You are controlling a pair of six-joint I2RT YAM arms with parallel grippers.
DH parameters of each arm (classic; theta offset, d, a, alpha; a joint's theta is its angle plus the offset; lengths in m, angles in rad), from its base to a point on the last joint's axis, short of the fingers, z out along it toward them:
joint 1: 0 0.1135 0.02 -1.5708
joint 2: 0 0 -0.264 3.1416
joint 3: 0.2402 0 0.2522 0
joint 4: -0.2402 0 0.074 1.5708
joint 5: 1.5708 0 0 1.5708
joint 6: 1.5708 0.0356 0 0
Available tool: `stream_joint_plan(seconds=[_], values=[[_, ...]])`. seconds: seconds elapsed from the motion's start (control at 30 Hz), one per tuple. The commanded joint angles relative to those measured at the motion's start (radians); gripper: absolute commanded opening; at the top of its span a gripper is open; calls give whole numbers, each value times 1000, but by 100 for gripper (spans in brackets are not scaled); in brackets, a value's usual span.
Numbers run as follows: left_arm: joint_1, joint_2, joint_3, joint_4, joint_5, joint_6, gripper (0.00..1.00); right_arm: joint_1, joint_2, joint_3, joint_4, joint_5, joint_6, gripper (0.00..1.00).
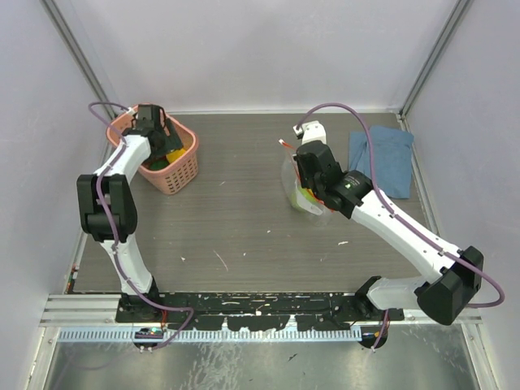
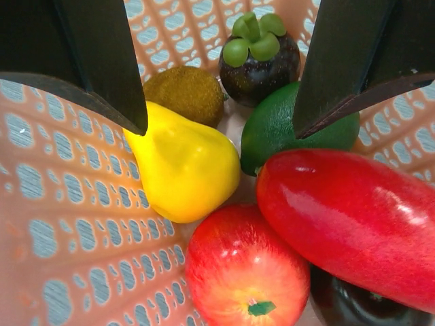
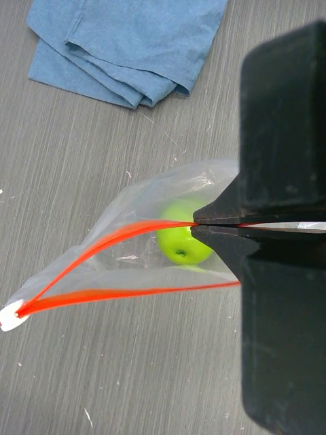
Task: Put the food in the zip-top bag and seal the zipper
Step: Pick up the fake fruit from the bin.
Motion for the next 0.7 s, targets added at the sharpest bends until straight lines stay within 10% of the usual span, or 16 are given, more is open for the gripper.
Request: stream_joint_plan(seconds=[0.0, 0.67], values=[[10, 32, 50, 65, -2, -5, 88, -6, 2, 4, 51, -9, -12, 0], [21, 126, 49, 9, 50, 38, 83, -10, 20, 3, 58, -45, -19, 0]])
